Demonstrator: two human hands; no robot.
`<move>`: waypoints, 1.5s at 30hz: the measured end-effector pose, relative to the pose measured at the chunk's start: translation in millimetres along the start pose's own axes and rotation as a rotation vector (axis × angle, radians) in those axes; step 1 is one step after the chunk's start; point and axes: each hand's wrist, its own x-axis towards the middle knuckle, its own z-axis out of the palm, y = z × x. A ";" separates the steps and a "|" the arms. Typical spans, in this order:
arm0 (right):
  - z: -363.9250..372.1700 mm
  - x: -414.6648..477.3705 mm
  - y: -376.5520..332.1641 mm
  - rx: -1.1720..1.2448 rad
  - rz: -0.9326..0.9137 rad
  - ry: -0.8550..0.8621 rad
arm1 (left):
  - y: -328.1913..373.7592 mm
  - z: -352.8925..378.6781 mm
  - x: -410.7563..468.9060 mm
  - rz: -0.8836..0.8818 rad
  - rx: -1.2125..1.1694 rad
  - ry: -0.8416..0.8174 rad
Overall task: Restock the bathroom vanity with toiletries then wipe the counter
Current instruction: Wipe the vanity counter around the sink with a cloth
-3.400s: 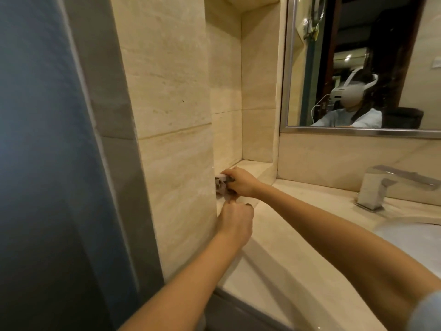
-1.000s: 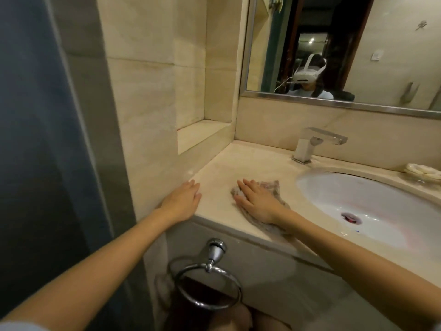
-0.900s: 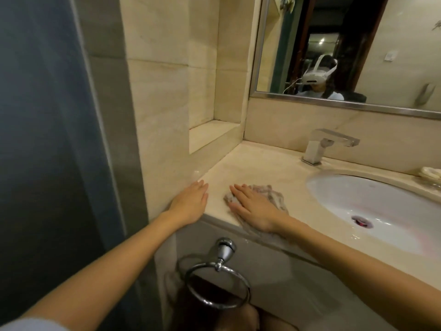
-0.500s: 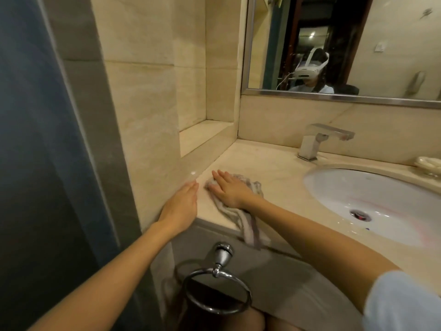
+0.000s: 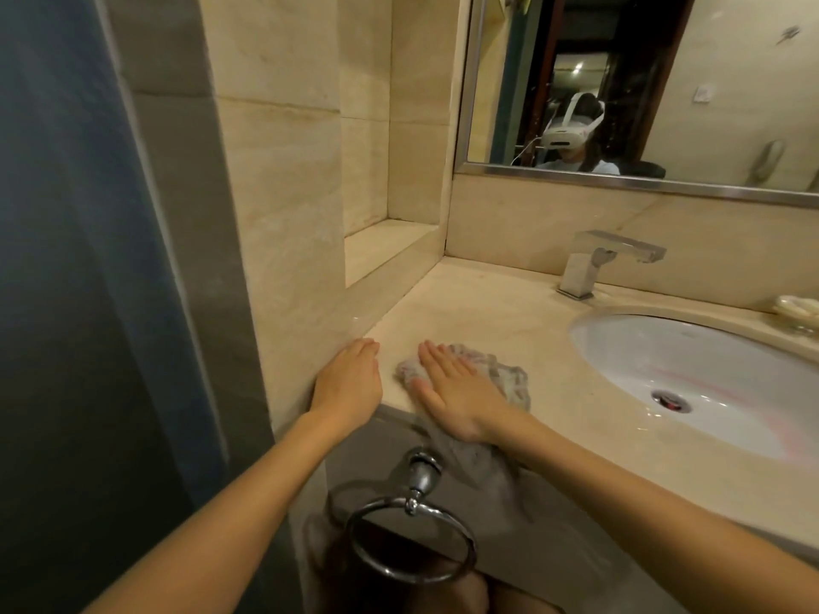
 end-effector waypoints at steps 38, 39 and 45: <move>-20.2 161.0 46.9 0.096 -0.085 0.036 | 6.3 -12.6 20.8 -0.006 -0.023 -0.133; -18.5 156.8 44.0 0.075 -0.087 0.026 | 8.7 -11.9 24.5 -0.009 -0.023 -0.135; -12.0 102.0 43.1 0.044 -0.372 -0.022 | 23.0 -2.5 56.7 -0.061 -0.216 -0.078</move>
